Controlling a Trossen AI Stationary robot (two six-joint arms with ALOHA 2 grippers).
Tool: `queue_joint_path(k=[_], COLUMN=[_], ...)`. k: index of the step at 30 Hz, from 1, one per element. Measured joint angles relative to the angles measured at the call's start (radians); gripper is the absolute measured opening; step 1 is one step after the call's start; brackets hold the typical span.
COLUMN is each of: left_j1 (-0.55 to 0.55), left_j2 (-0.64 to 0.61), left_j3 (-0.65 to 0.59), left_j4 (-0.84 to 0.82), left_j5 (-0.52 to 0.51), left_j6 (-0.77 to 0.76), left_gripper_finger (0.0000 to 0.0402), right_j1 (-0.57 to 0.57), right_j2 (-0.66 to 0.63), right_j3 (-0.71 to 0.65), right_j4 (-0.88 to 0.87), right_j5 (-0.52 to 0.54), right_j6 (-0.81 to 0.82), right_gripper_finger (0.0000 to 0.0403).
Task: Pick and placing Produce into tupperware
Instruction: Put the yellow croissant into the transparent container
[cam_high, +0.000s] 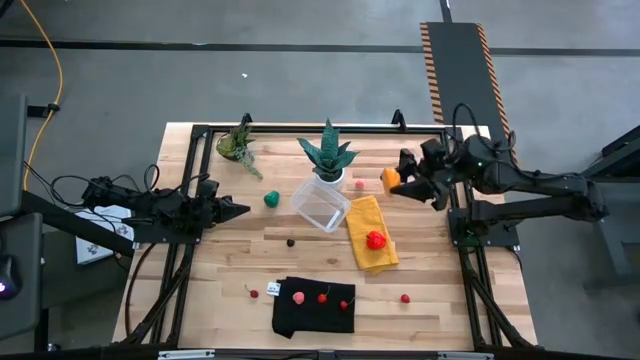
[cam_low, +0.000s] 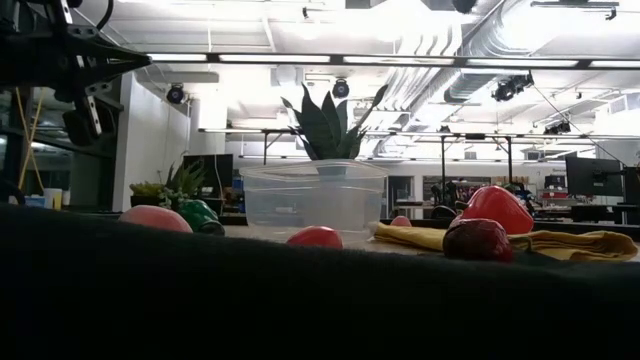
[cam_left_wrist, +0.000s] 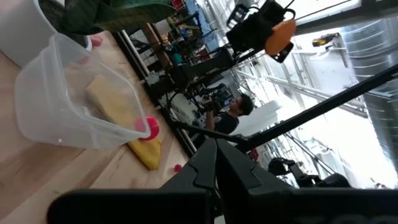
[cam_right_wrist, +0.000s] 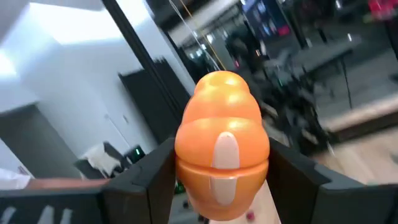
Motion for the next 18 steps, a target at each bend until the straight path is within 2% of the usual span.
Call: queue_joint_path(k=[3,7,12,18], left_j1=[0.000,0.000,0.000,0.000], left_j2=[0.000,0.000,0.000,0.000], left_j3=[0.000,0.000,0.000,0.000], left_j4=[0.000,0.000,0.000,-0.011], left_j5=[0.000,0.000,0.014,0.096], left_j6=[-0.002,-0.001,-0.001,-0.001], left_gripper_finger=[0.0001,0.0001,0.0001,0.0001], right_j1=[0.000,0.000,0.000,0.000], right_j2=[0.024,0.087,0.202,0.358], right_j3=[0.032,0.148,0.376,0.635], right_j4=[0.024,-0.061,-0.372,-0.688], right_j5=[0.009,0.011,0.077,0.143], right_j6=[0.004,-0.081,-0.230,-0.316], right_gripper_finger=[0.0193,0.0193,0.0194,0.0194])
